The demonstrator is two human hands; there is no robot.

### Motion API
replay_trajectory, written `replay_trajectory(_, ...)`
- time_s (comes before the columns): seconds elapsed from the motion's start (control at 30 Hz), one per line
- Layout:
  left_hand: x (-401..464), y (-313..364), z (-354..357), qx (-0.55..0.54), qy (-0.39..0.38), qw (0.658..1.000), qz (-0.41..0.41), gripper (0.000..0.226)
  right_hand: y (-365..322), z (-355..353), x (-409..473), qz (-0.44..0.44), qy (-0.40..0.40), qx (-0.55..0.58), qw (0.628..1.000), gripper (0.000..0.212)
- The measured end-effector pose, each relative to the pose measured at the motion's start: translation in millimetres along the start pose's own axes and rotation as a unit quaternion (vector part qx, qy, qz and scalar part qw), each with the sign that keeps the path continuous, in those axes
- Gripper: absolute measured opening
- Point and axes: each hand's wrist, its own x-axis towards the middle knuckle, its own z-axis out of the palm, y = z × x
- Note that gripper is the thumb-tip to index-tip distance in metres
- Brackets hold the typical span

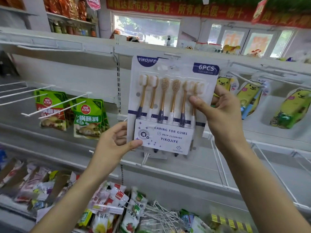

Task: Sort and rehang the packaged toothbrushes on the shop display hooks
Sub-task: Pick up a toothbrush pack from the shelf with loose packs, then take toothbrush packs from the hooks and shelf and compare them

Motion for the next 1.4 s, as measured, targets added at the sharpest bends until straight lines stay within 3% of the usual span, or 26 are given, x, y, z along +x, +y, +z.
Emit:
replay_trajectory(0.63,103,-44,12,0.038,-0.031,0.999,-0.006,0.041,63,1,68,0.059,0.053,-0.066,0.995,0.033)
replay_trajectory(0.83,144,-67,27,0.063,-0.047,0.997,-0.021,0.047,82,-3,96,0.079,0.072,-0.102,0.989,0.032)
replay_trajectory(1.0,177,-85,28,0.103,-0.051,0.993,-0.036,0.066,99,-4,117,0.089,0.079,-0.137,0.983,0.029)
replay_trajectory(1.27,192,-89,34,0.113,-0.068,0.991,0.007,0.034,120,-1,131,0.099,0.089,-0.201,0.971,0.028)
replay_trajectory(1.4,191,-92,27,0.215,-0.071,0.974,0.028,0.033,121,1,129,0.111,0.095,-0.247,0.958,0.030)
